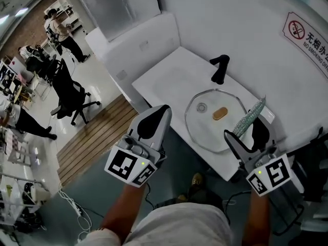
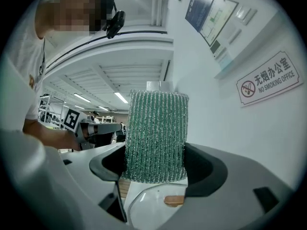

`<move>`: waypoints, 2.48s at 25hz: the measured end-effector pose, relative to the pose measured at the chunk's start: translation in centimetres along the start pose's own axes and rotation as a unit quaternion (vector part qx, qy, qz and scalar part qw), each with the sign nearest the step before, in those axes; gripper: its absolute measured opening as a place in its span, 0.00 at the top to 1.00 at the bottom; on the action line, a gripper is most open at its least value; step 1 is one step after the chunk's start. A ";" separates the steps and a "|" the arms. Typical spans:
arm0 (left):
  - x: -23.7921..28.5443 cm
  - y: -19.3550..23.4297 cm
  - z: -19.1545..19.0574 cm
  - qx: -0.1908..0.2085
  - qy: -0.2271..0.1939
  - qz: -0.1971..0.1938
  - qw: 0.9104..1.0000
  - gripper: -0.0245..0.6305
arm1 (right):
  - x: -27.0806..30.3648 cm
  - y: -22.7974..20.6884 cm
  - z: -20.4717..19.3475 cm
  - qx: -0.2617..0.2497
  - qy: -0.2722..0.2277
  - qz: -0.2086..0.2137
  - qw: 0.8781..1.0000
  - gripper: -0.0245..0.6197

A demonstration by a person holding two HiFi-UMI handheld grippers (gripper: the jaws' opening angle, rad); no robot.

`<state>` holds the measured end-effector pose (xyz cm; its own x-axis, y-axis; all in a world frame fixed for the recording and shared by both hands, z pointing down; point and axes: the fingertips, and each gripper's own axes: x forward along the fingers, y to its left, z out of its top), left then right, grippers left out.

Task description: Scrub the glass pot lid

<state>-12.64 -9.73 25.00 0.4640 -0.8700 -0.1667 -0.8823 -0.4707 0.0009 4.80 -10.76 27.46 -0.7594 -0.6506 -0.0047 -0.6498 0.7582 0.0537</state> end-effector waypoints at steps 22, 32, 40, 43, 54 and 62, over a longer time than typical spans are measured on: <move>7.6 4.2 -6.0 -0.021 0.072 0.001 0.997 0.94 | 6.0 -6.1 -0.8 -0.056 0.068 0.001 0.996 0.42; 8.4 6.2 -12.7 -0.109 0.177 -0.019 0.978 0.93 | 9.8 -4.8 -4.3 -0.086 0.199 0.038 0.975 0.42; 8.3 5.9 -18.2 -0.164 0.262 -0.029 0.951 0.77 | 11.1 -3.4 -9.3 -0.125 0.367 0.092 0.917 0.42; 8.3 5.9 -20.0 -0.176 0.285 -0.030 0.942 0.75 | 11.6 -3.4 -11.1 -0.132 0.408 0.102 0.898 0.42; 8.8 5.4 -26.0 -0.183 0.381 -0.053 0.905 0.70 | 14.0 -3.3 -17.3 -0.155 0.552 0.145 0.806 0.42; 8.9 5.0 -28.1 -0.171 0.419 -0.071 0.889 0.68 | 15.1 -3.9 -20.7 -0.174 0.625 0.160 0.744 0.42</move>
<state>-10.69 -23.99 51.19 0.5911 -0.5352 0.6034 -0.8010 -0.4774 0.3613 -3.49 -24.50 47.82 -0.1101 -0.1360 0.9846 -0.2289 0.9674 0.1080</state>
